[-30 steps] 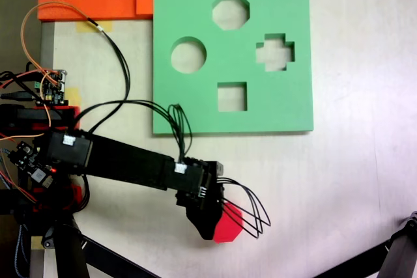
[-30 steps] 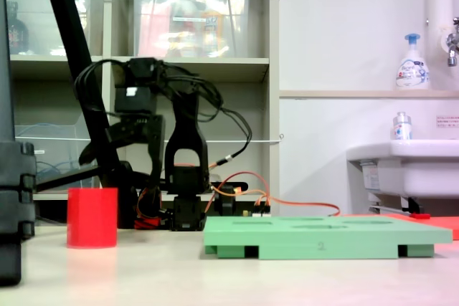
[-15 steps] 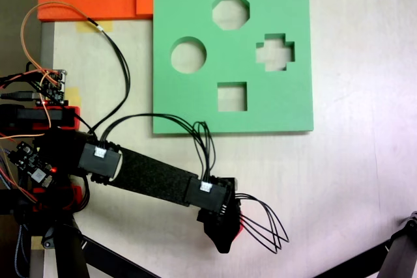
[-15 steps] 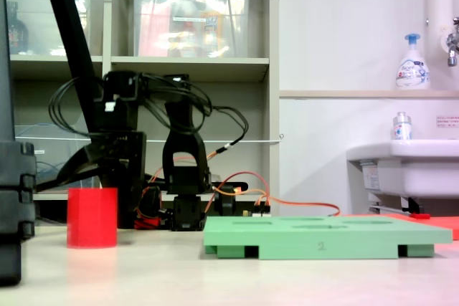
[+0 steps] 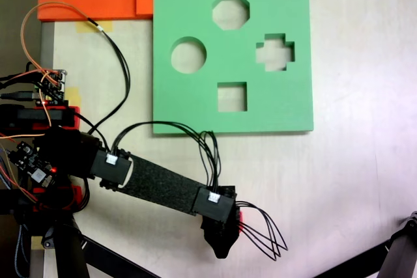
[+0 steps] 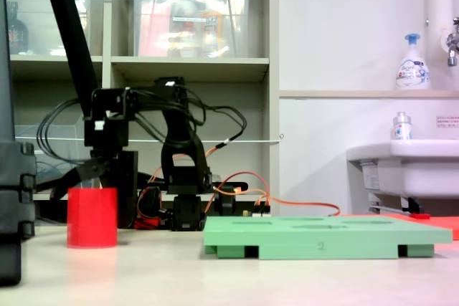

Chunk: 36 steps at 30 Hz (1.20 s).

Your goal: Put the octagonal pillar block into the corresponding hole

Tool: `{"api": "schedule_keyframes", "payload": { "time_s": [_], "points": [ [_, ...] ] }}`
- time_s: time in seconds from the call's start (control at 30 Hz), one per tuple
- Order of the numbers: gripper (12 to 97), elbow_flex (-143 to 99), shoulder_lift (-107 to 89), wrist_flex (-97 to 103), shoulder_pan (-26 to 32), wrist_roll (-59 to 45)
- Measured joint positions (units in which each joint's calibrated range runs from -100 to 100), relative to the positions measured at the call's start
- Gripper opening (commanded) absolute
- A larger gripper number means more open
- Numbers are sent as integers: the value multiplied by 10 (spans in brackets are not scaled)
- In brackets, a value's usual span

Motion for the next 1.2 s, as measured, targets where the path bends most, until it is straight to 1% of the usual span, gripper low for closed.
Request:
{"api": "schedule_keyframes", "payload": {
  "time_s": [0.07, 0.2, 0.27, 0.47, 0.77, 0.97, 1.2],
  "points": [
    [658, 1, -1, 0, -1, -4],
    [503, 16, -5, -7, -2, -6],
    [465, 22, -7, -23, -1, -6],
    [384, 24, -7, -38, -1, -8],
    [383, 24, -16, -50, 0, -8],
    [384, 18, -79, -59, 4, 0],
    [384, 13, -183, -72, 29, 16]
  ]
}}
